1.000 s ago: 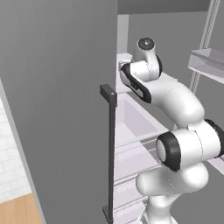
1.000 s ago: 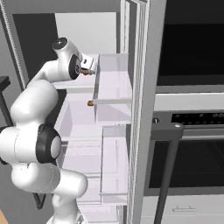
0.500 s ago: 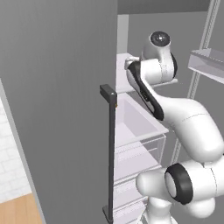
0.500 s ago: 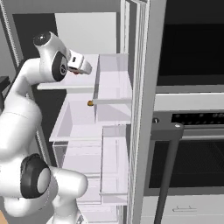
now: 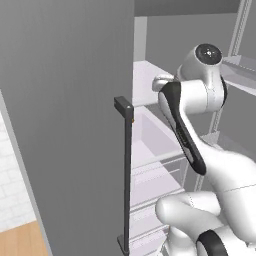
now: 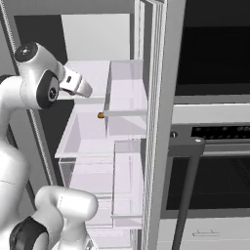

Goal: Take the strawberry from the fridge and place it on top of the pancake, located on the dining counter.

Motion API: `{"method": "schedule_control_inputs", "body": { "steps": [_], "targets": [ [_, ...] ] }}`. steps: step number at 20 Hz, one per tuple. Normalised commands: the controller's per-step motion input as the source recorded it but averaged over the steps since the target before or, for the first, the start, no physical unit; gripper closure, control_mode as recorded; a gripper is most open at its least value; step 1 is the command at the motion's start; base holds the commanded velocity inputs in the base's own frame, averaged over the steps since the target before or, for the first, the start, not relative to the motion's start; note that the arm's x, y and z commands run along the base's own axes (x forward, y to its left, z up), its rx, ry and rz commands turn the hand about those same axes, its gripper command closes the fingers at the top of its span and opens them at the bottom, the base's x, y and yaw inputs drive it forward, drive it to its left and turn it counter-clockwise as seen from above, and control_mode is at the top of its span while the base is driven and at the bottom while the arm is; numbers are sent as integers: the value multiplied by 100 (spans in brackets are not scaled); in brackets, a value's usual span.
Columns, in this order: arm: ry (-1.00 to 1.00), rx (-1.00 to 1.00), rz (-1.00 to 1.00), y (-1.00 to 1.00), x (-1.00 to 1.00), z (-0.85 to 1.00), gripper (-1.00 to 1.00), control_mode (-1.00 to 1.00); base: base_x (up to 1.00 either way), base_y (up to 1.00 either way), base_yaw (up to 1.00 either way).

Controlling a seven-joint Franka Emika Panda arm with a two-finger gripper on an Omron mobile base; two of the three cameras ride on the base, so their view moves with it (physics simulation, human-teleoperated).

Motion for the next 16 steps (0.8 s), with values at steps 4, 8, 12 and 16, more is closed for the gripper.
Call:
{"method": "schedule_control_inputs", "body": {
  "steps": [4,8,12,16],
  "targets": [
    [4,0,2,19,-68,-21,100,-100,0,0,0],
    [1,-1,4,8,-39,-25,100,-100,0,0,0],
    [0,0,0,2,-21,-6,100,100,-75,23,1],
    [0,0,0,0,0,0,100,100,-100,49,0]
  ]
}}
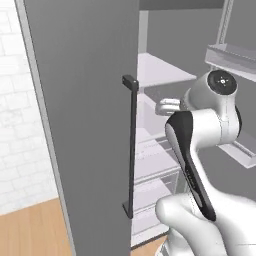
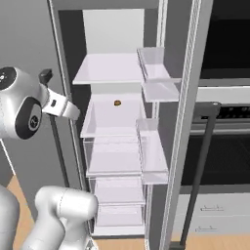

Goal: Take the strawberry from the fridge and place it on top of the pancake, located on the dining counter.

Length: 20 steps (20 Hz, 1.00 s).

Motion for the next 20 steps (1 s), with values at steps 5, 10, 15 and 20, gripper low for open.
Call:
{"method": "schedule_control_inputs", "body": {
  "steps": [5,10,15,20],
  "targets": [
    [0,0,0,0,0,0,100,100,-100,27,-17],
    [0,0,0,0,0,0,100,100,-84,-1,-68],
    [0,0,0,0,0,0,100,100,-48,-3,-81],
    [0,0,0,0,0,0,100,100,-36,-18,-79]
  ]
}}
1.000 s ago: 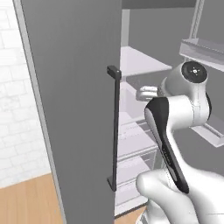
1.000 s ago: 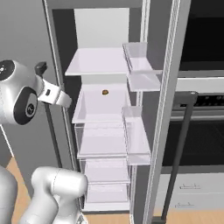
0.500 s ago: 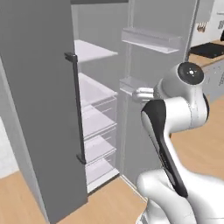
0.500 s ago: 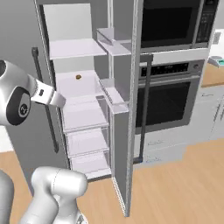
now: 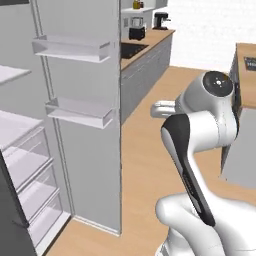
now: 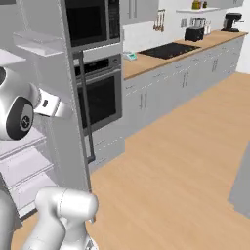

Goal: Take the strawberry from the fridge and place it on top of the pancake, located on the dining counter.

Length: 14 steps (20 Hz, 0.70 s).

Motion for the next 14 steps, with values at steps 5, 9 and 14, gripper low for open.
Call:
{"method": "schedule_control_inputs", "body": {
  "steps": [5,9,14],
  "targets": [
    [0,0,0,0,0,0,100,100,-15,-43,-76],
    [0,0,0,0,0,0,100,100,0,-89,-68],
    [0,0,0,0,0,0,100,100,35,-100,-52]
  ]
}}
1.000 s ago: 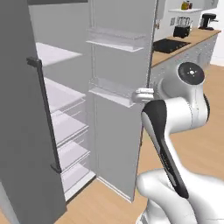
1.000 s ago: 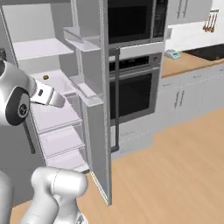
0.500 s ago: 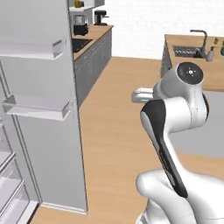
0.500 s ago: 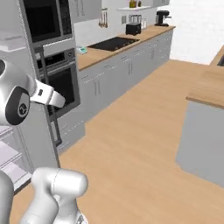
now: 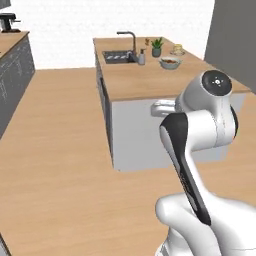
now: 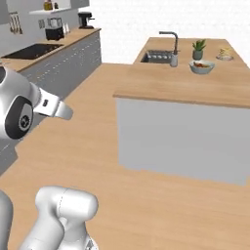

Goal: Take the strawberry from the fridge and place it on top of the pancake, located on the dining counter.

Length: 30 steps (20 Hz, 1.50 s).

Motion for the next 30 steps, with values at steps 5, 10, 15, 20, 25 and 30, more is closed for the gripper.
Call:
{"method": "schedule_control_inputs", "body": {
  "steps": [5,10,15,20,25,30],
  "targets": [
    [0,0,0,0,0,0,100,100,71,-100,-36],
    [0,0,0,0,0,0,100,100,93,-100,-34],
    [0,0,0,0,0,0,100,100,100,-100,-31],
    [0,0,0,0,0,0,100,100,100,-100,-26],
    [0,0,0,0,0,0,100,100,98,-100,-15],
    [0,0,0,0,0,0,100,100,95,-100,-11]
  ]
}}
